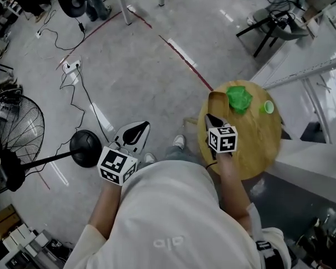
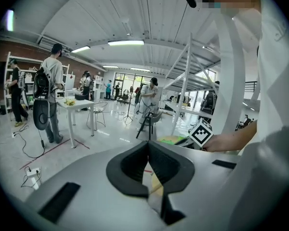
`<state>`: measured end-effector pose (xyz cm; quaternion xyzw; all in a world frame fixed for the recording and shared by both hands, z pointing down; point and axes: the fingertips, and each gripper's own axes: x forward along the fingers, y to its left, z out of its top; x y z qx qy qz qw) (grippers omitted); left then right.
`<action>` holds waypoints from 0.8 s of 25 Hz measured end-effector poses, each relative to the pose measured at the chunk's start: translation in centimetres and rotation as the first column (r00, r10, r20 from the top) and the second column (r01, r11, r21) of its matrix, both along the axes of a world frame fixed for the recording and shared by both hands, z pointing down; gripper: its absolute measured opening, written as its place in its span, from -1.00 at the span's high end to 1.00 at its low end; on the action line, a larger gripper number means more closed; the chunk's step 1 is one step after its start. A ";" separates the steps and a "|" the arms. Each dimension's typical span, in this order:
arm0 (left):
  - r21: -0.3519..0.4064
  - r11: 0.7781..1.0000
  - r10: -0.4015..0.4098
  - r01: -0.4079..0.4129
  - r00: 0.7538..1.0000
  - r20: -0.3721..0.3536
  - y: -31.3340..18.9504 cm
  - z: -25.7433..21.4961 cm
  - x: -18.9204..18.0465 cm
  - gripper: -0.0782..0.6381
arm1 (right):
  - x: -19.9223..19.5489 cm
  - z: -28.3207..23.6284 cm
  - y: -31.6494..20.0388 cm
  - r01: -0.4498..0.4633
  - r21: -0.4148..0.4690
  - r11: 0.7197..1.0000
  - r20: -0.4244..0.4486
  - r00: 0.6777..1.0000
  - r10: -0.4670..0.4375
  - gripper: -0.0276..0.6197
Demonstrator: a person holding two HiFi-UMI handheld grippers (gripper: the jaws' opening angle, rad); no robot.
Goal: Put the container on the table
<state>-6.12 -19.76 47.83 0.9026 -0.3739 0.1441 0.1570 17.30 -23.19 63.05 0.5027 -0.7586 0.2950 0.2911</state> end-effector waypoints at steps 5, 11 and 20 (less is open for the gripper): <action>0.047 0.999 0.012 -0.011 1.000 -0.023 -0.4 -1.8 -0.7 0.73 | -2.4 -6.2 0.9 0.016 0.117 0.993 0.062 0.998 -0.024 0.83; 0.095 0.995 0.035 -0.030 0.998 -0.050 -0.4 -3.8 -1.6 0.73 | -5.2 -13.0 3.1 0.048 0.249 0.967 0.117 0.990 -0.079 0.83; 0.126 0.987 0.108 -0.099 0.992 -0.067 1.1 -5.4 -1.4 0.73 | -6.5 -19.8 7.6 0.057 0.412 0.909 0.086 0.991 -0.101 0.83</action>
